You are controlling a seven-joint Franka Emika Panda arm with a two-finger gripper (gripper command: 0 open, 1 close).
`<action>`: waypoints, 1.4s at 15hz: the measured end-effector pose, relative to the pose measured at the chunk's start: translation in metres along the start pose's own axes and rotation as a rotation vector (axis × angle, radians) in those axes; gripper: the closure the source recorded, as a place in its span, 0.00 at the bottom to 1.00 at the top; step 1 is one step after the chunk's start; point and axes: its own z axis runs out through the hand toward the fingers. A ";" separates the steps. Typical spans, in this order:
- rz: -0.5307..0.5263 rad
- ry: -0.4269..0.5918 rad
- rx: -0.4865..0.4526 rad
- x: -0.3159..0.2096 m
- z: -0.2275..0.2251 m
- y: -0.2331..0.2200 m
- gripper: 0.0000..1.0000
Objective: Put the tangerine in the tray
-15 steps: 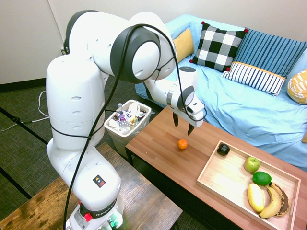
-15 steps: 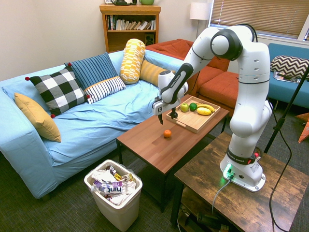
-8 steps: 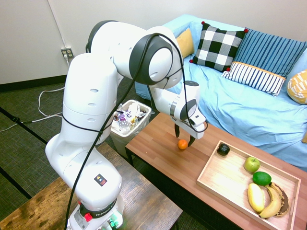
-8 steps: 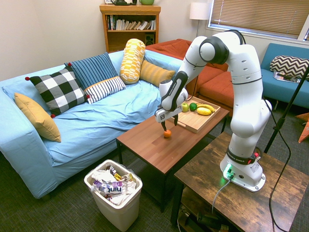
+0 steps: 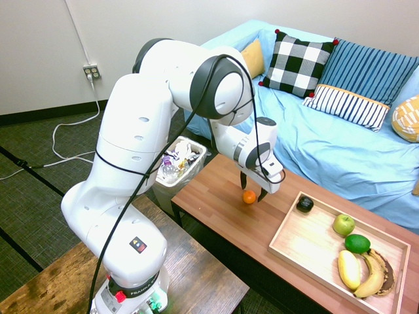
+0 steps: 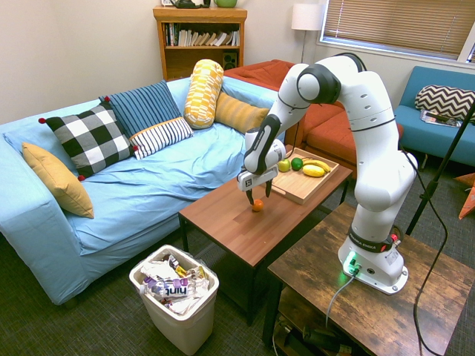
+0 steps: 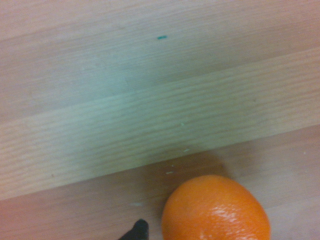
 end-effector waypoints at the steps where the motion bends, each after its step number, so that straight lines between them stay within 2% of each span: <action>1: -0.004 -0.003 -0.003 -0.003 0.003 -0.003 0.00; 4: -0.012 -0.011 -0.017 -0.009 0.014 -0.007 0.00; 5: -0.012 -0.010 -0.021 -0.009 0.016 -0.007 1.00; 18: 0.013 -0.020 -0.025 0.000 0.025 -0.002 1.00; 21: 0.030 0.007 -0.003 0.017 0.007 -0.003 1.00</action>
